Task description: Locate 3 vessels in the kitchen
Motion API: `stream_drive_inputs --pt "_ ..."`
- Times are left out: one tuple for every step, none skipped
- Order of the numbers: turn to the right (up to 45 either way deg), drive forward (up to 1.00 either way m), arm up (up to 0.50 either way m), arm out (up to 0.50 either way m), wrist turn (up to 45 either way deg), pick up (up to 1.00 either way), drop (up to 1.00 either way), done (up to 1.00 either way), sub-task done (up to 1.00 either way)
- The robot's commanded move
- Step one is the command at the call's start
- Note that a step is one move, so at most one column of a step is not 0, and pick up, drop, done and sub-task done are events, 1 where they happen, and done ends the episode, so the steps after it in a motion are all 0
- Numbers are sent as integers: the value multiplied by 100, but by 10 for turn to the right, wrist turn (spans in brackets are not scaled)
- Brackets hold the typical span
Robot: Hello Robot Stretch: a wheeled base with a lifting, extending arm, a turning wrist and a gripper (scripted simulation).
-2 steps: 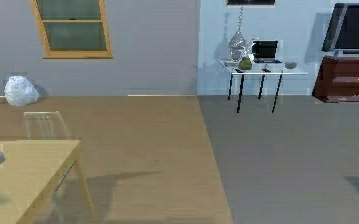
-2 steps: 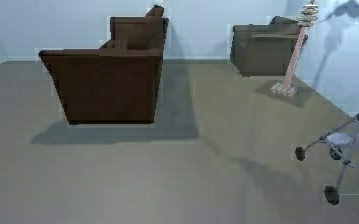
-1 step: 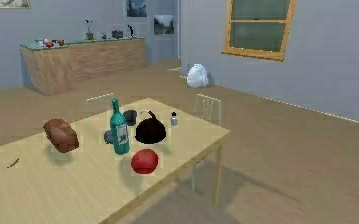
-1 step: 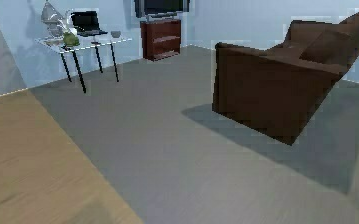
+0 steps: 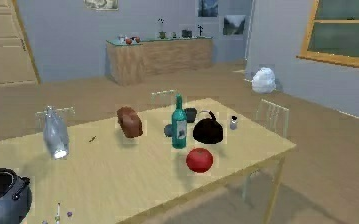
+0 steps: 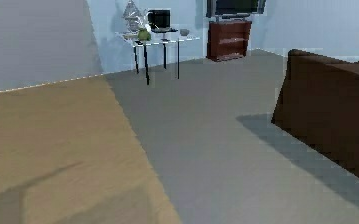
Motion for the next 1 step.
stream_drive_inputs --pt "0 0 0 0 0 0 0 100 0"
